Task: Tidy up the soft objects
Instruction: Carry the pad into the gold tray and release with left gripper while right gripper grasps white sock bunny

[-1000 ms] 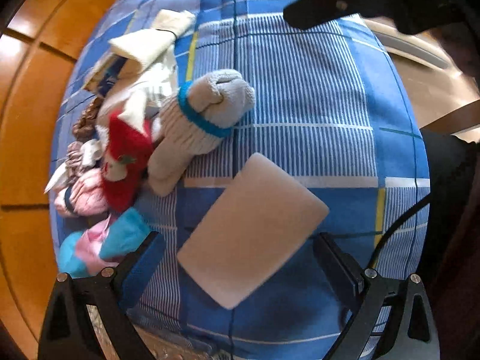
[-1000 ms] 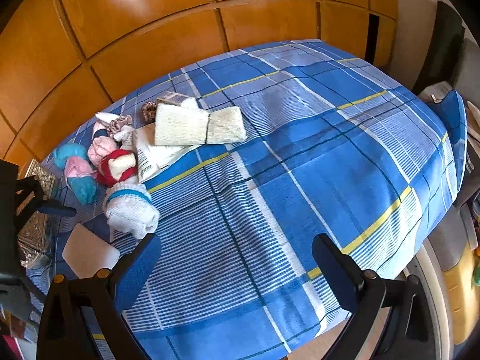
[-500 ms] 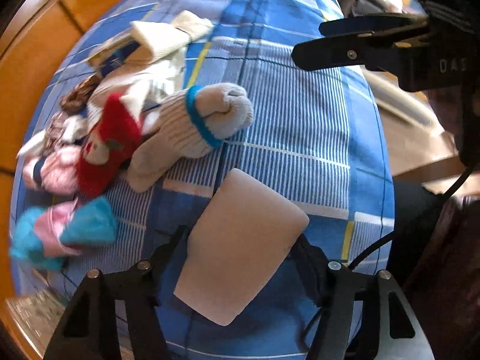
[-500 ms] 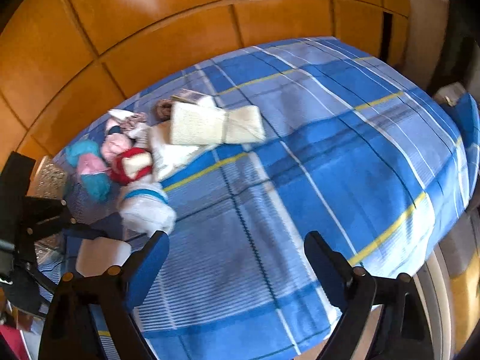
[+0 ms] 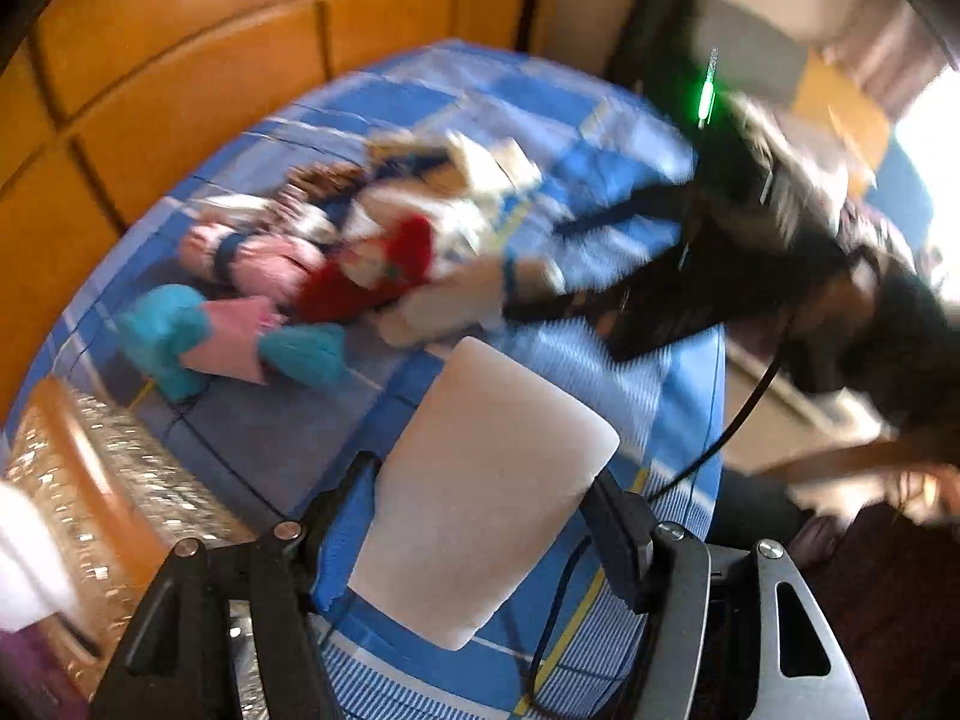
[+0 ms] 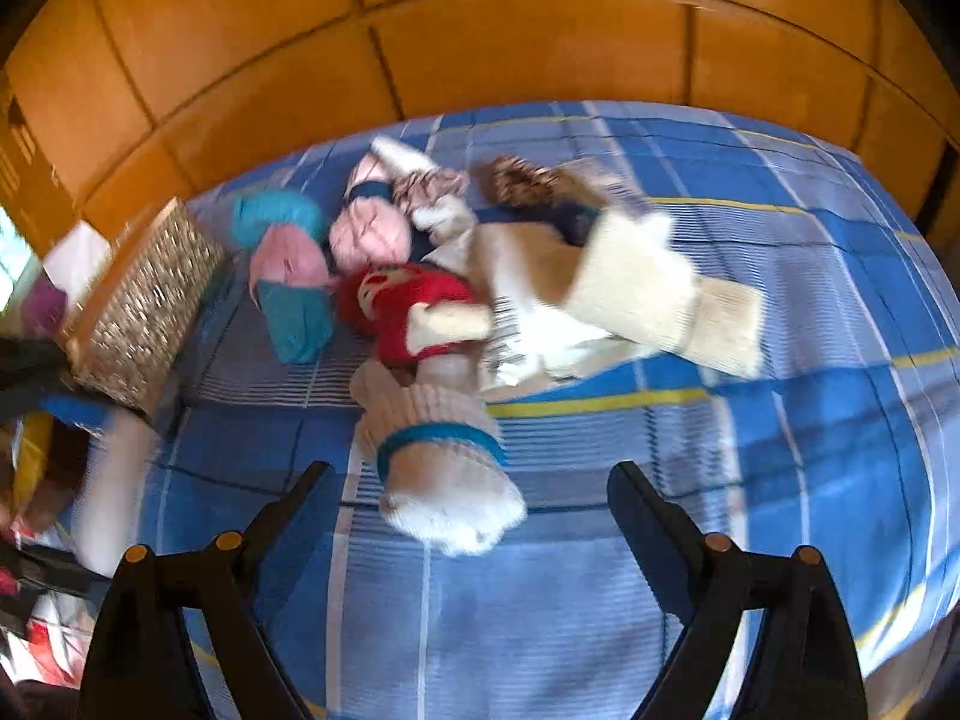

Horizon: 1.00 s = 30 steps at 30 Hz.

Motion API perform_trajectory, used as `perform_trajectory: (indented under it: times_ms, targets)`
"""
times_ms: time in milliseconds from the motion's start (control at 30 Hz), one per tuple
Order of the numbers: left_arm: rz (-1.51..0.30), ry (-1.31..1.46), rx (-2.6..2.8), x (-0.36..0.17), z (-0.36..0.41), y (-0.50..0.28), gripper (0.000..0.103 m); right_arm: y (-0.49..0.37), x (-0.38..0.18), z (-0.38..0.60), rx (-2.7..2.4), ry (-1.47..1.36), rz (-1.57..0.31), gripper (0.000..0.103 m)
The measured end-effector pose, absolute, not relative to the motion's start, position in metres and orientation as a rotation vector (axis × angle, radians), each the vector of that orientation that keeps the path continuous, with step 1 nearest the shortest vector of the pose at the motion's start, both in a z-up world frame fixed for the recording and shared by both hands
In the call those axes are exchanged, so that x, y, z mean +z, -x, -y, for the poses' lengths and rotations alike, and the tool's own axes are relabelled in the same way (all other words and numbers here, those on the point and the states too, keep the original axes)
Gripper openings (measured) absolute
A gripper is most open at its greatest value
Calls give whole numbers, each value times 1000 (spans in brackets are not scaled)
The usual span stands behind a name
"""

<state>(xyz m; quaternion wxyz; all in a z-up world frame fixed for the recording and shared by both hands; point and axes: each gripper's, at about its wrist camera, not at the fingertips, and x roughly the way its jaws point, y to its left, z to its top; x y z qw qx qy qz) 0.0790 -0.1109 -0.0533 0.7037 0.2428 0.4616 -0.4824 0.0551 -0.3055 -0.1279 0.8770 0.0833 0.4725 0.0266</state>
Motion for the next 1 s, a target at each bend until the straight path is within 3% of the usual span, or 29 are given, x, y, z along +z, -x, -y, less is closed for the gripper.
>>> perform_trajectory:
  times_ms: [67, 133, 167, 367, 500, 700, 1000]
  targets:
    - [-1016, -477, -1042, -42, 113, -85, 67, -65, -136, 301, 50, -156, -1008, 76]
    - [-1010, -426, -1016, -35, 113, -88, 67, -71, -142, 295, 44, -142, -1020, 52]
    - [-1003, -404, -1000, -29, 113, -94, 67, -72, -144, 291, 52, -141, -1025, 50]
    - [-975, -205, -824, 1, 107, -161, 67, -66, -145, 283, 29, -100, -1031, 48]
    - [-961, -55, -636, 23, 64, -211, 68, -61, -143, 280, 45, -109, -1046, 46]
    - [-937, 129, -378, 41, -46, -249, 68, -53, -146, 276, 77, -119, -1060, 46]
    - [-865, 368, -98, 36, -224, -223, 68, -52, -151, 268, 55, -70, -1068, 47]
